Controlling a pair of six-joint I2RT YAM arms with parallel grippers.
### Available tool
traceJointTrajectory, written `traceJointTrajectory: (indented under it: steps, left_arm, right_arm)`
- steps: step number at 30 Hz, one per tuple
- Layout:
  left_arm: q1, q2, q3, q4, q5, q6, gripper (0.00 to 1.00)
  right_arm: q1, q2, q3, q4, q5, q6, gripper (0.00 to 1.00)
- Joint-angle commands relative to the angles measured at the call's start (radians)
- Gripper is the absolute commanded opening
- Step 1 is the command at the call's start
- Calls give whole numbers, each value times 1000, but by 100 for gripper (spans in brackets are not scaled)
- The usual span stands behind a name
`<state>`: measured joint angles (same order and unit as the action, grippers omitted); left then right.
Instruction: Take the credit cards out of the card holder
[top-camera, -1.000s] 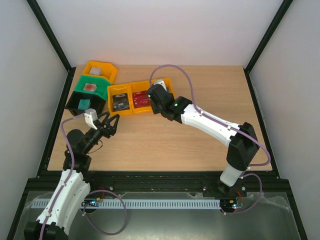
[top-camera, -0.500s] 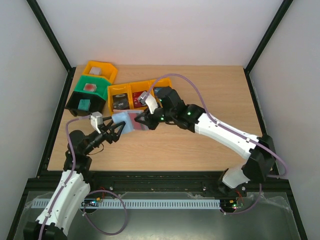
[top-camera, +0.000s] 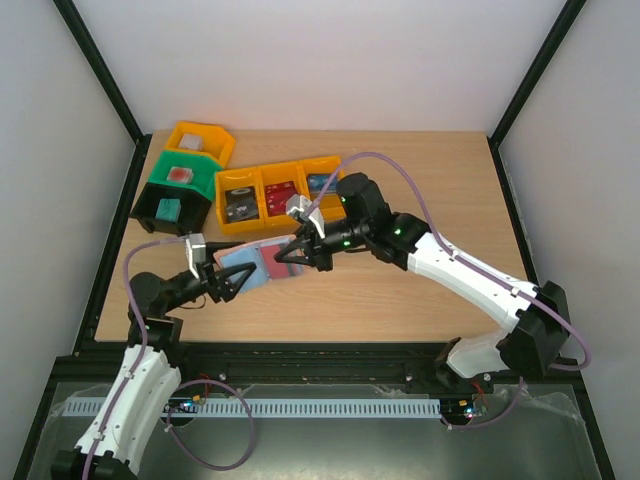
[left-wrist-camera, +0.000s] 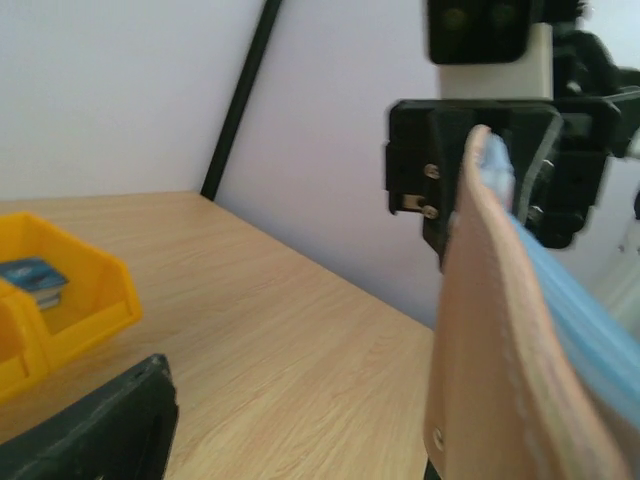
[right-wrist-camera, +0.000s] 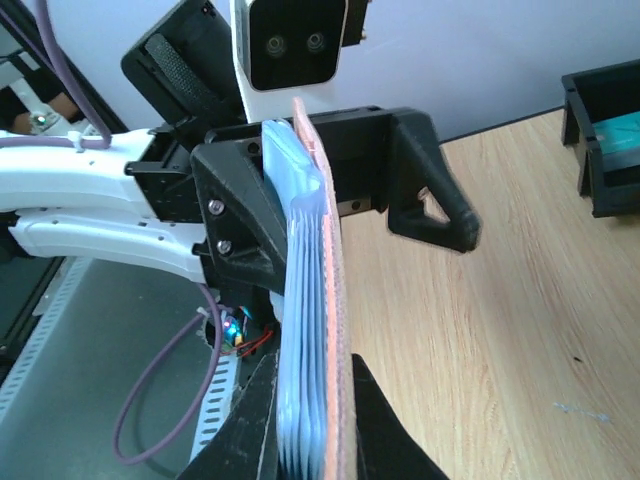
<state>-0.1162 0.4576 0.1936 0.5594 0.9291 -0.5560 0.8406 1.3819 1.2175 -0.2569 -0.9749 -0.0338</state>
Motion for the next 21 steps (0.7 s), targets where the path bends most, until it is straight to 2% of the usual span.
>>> traceJointTrajectory:
  steps: [1,5,7,10,13,17,21]
  left_arm:
    - [5,-9,-23,181,153,-62,70]
    - [0,-14,7,123,230,38,24]
    - [0,-20,13,118,231,32,5]
    - [0,-31,14,108,213,19,2]
    - [0,-41,11,100,149,-16,2]
    - [2,-46,-2,166,121,-87,2]
    - [3,-43,-11,163,94,-116,2]
  right_arm:
    - [-15,-29,-22,116,-120,15,2]
    - [-19,-5,-22,138,-143,31,2]
    - [-21,1,-25,149,-147,35,2]
    - [-27,6,-27,153,-149,40,3]
    - [-35,9,-28,154,-118,48,20]
    - [-41,17,-41,163,-91,67,29]
    - [-45,29,-44,147,-83,65,38]
